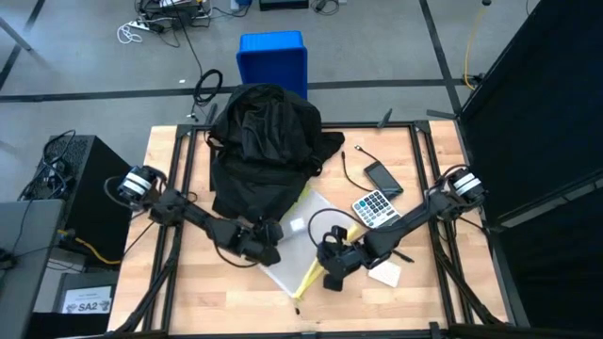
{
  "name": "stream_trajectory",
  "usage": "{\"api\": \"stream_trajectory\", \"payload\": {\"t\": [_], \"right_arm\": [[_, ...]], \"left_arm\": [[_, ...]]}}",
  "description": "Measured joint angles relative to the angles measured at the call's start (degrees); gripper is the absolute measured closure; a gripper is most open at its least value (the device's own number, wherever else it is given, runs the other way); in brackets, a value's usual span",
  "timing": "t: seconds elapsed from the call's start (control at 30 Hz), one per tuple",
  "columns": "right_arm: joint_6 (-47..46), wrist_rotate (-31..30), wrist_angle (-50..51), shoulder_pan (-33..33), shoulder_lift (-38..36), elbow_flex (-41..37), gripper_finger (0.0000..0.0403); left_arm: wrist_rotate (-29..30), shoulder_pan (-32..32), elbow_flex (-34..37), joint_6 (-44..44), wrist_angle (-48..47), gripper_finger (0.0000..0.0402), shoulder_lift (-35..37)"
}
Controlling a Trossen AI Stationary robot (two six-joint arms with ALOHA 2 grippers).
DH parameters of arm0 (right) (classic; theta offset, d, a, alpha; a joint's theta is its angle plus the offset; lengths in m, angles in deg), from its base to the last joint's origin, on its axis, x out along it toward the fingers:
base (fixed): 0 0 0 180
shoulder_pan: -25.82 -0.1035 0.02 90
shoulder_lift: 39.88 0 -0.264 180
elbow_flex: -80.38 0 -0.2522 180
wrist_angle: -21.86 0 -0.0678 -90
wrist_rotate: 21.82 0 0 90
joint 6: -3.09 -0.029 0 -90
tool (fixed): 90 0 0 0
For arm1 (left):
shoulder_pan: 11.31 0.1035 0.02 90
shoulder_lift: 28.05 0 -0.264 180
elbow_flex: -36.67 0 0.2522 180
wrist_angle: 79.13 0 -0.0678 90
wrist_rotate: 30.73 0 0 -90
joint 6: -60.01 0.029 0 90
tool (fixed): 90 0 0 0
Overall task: Unpack backpack
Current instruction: Remove the white charger adapter from the yellow zipper pouch
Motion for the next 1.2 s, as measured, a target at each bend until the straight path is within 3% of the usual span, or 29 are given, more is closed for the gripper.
{"api": "stream_trajectory", "payload": {"t": [0.23,0.5,0.8,1.0,1.2], "right_arm": [[0.02,-5.40,-0.51,1.31,0.00,0.00,0.0366],[2.10,-5.71,-0.40,1.69,0.00,0.00,0.0333],[9.26,-18.16,-1.28,3.72,0.00,0.00,0.0253],[9.42,-6.54,-1.90,8.25,0.00,0.00,0.0223],[13.79,-5.42,-1.72,9.16,0.00,-0.92,0.0212]], "left_arm": [[-8.48,4.68,0.00,4.26,5.18,0.0314,0.00],[-9.55,5.31,0.00,4.24,7.53,0.0315,-0.74],[-12.05,5.69,-0.02,6.03,11.04,0.0314,-4.59],[-13.51,5.87,-0.02,7.32,11.44,0.0314,-5.05],[-13.99,6.07,-0.01,10.71,12.84,0.0315,-5.05]]}}
